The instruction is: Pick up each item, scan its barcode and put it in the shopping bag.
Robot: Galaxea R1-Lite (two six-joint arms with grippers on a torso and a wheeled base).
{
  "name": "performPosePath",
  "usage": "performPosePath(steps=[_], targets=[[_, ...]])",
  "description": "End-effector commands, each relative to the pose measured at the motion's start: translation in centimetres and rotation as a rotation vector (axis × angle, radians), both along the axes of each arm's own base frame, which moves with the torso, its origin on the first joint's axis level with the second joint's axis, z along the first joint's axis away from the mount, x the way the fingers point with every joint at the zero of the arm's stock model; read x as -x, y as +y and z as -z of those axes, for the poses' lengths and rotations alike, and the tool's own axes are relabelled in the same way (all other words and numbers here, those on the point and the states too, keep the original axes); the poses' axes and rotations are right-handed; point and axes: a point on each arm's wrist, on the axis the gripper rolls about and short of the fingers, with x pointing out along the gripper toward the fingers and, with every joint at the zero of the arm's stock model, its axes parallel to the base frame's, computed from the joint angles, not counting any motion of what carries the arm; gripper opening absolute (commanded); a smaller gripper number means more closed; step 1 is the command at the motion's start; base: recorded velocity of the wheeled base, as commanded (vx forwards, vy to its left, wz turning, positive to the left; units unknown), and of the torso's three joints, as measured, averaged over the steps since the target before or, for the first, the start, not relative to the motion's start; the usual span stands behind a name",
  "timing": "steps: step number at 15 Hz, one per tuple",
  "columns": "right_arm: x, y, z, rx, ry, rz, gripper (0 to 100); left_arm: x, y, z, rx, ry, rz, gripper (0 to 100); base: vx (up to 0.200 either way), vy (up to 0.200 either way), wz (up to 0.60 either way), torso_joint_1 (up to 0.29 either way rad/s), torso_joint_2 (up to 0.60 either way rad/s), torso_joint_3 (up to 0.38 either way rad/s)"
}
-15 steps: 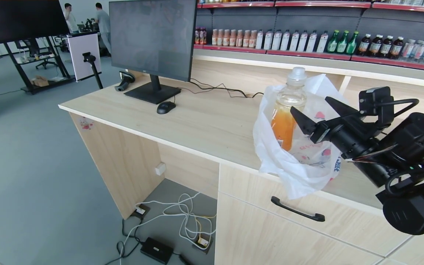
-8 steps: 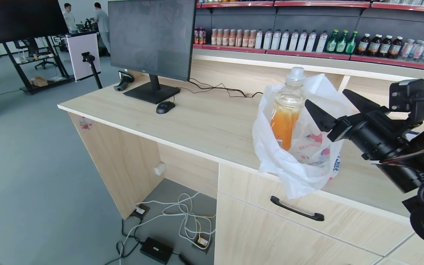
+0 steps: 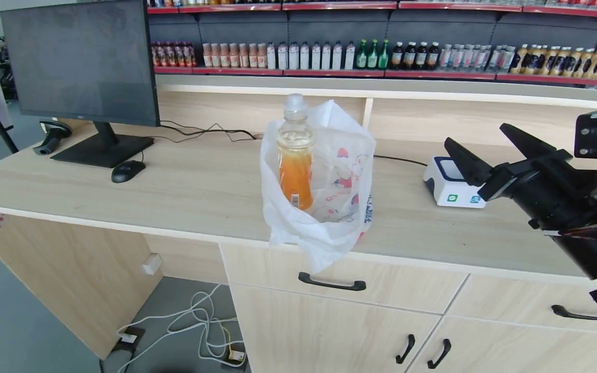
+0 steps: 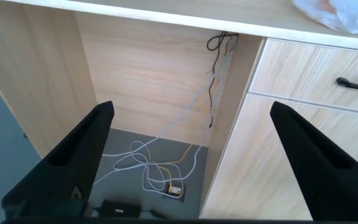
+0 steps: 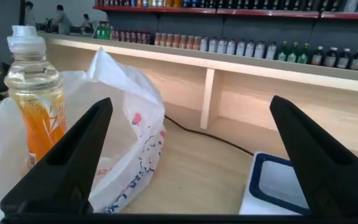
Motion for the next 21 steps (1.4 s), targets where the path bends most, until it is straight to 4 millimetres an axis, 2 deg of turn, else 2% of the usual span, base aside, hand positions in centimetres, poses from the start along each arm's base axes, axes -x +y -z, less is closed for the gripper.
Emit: performPosePath(steps=[1, 5, 10, 16, 19, 21], targets=[[0.1, -0.3, -0.1, 0.0, -0.005, 0.009, 100, 0.0, 0.0, 0.0, 0.001, -0.001, -0.001, 100, 0.0, 0.0, -0.6, 0.002, 0.0, 0.002], [-0.1, -0.3, 0.1, 0.002, 0.004, 0.011, 100, 0.0, 0.0, 0.0, 0.009, -0.001, -0.003, 100, 0.0, -0.15, -0.6, 0.004, 0.0, 0.001], [-0.2, -0.3, 0.2, 0.004, 0.008, 0.011, 100, 0.0, 0.0, 0.0, 0.01, -0.001, -0.003, 100, 0.0, -0.2, 0.0, 0.0, 0.0, 0.003], [-0.9, -0.3, 1.3, 0.013, 0.048, 0.019, 100, 0.0, 0.0, 0.0, 0.026, -0.001, -0.004, 100, 0.0, -0.2, 0.0, 0.002, 0.0, 0.005], [-2.0, -0.5, 2.4, 0.021, 0.084, 0.033, 100, 0.0, 0.0, 0.0, 0.026, -0.002, -0.004, 100, 0.0, -0.2, 0.0, -0.002, 0.0, 0.004], [-1.9, -0.5, 2.7, 0.025, 0.096, 0.035, 100, 0.0, 0.0, 0.0, 0.027, -0.002, -0.004, 100, 0.0, -0.2, 0.0, 0.0, 0.0, 0.0]])
